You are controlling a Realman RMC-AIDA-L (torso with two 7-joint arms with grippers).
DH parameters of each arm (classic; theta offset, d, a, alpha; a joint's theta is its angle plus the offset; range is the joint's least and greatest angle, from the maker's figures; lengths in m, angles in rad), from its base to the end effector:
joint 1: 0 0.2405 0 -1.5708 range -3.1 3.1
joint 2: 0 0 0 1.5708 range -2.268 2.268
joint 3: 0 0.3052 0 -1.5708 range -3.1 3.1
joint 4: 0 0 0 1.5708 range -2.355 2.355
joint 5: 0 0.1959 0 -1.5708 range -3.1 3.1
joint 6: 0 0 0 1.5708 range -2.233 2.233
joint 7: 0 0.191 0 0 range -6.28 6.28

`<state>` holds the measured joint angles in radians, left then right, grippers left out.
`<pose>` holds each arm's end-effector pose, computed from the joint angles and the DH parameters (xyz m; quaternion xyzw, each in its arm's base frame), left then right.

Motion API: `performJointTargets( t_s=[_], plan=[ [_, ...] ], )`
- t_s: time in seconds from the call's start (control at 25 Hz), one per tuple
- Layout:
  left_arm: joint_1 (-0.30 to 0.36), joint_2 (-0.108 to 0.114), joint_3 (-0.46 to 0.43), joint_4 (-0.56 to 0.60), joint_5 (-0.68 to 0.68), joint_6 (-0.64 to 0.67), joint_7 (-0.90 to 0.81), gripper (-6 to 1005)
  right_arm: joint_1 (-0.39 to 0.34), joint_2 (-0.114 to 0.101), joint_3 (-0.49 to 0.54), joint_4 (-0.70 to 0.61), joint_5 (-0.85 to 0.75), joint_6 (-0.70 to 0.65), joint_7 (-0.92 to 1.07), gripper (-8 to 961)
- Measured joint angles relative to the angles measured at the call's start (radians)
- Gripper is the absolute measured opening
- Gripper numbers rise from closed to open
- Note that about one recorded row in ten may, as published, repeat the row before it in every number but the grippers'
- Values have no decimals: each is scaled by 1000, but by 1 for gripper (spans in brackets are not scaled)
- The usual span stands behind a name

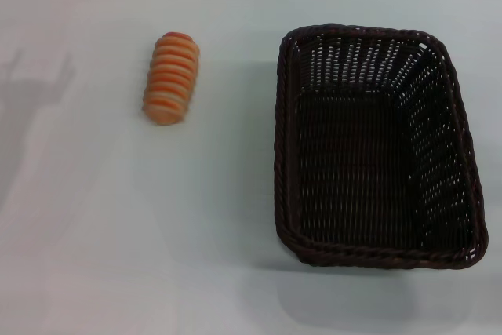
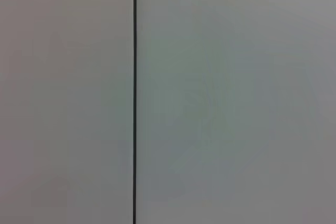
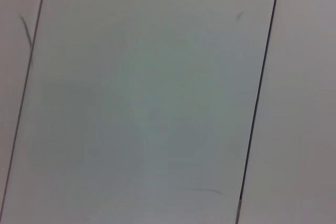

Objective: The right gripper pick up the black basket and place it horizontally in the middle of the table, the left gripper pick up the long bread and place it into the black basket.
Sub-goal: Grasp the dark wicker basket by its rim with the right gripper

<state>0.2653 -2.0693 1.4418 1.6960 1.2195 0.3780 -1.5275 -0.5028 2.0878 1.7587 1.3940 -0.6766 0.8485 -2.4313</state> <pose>-0.2881 0.3082 0.1123 -0.6891 -0.2589 -0.2774 0.6174 0.3484 0.2051 0.0941 -0.7046 0.1712 0.2222 0.6518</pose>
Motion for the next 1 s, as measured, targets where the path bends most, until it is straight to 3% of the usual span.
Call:
performJointTargets(
  t_s=[0.48, 0.68, 0.84, 1.0],
  plan=[
    [0, 0, -5, 1, 0, 5, -1, 844, 3, 0, -4, 4, -14, -11, 10, 497],
    [0, 0, -18, 1, 0, 16, -1, 844, -6, 0, -5, 61, -120, -81, 88, 496],
    [0, 0, -33, 1, 0, 26, -3, 844, -36, 0, 2, 155, -220, -168, 217, 496],
    [1, 0, -47, -1, 0, 37, -3, 844, -59, -2, 66, 287, -424, -230, 500, 496]
  ],
)
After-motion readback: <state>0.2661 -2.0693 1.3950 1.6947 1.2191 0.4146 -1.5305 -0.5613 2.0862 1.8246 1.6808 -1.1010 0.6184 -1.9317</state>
